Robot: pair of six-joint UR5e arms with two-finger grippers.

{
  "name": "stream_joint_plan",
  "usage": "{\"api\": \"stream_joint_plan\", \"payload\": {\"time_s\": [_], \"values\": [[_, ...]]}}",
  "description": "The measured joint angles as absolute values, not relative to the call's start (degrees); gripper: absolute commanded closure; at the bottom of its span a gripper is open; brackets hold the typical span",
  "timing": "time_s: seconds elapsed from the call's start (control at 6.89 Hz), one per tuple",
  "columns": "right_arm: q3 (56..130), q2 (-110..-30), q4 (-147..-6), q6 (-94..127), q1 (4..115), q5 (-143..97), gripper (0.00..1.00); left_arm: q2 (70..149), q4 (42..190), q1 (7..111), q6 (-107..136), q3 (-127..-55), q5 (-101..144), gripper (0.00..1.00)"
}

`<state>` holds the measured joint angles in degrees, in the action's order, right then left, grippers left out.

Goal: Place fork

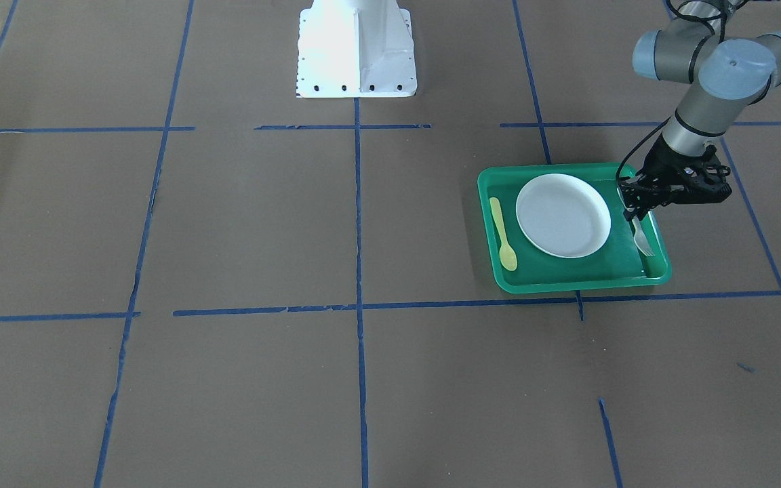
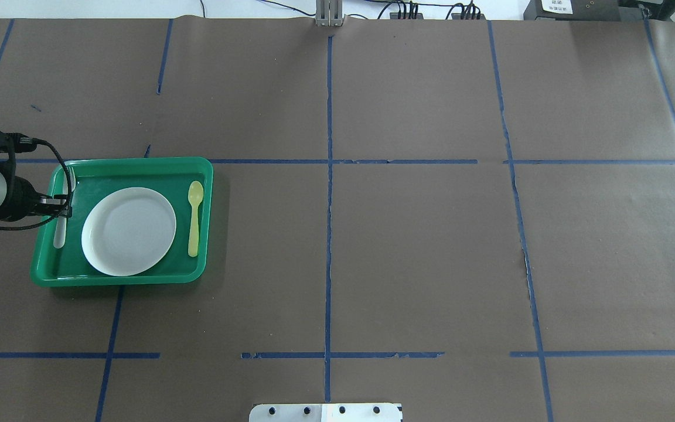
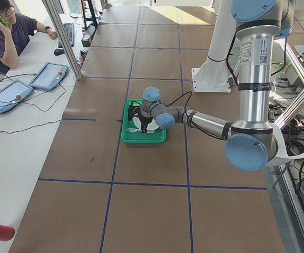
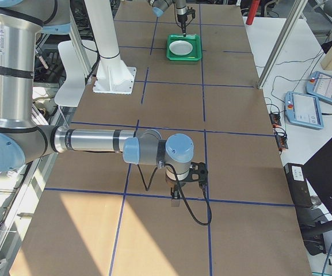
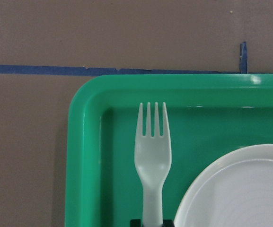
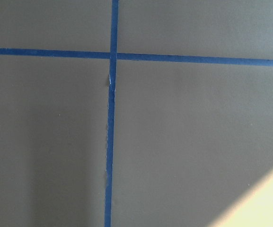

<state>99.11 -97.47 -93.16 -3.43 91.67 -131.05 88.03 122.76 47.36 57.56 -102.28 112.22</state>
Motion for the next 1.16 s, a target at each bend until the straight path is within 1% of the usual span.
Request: {"api": "stream_joint_plan", "payload": {"time_s": [0.58,0.87,1.16], "values": [[99.14,-97.47,-93.17,-3.43,91.67,-131.04,0.0,86.56,122.69,48.46,57.43,-102.86,112.93,0.0],[99.09,-97.47,-93.17,-3.43,91.67,-131.04,0.0,83.8,122.13,56.54,51.29,-103.72,120.95,0.0],[99.06,-97.47,-93.16,-3.43,91.67,-131.04,0.0,79.44,120.77,67.18,35.18,-103.93,124.63,0.0]]}}
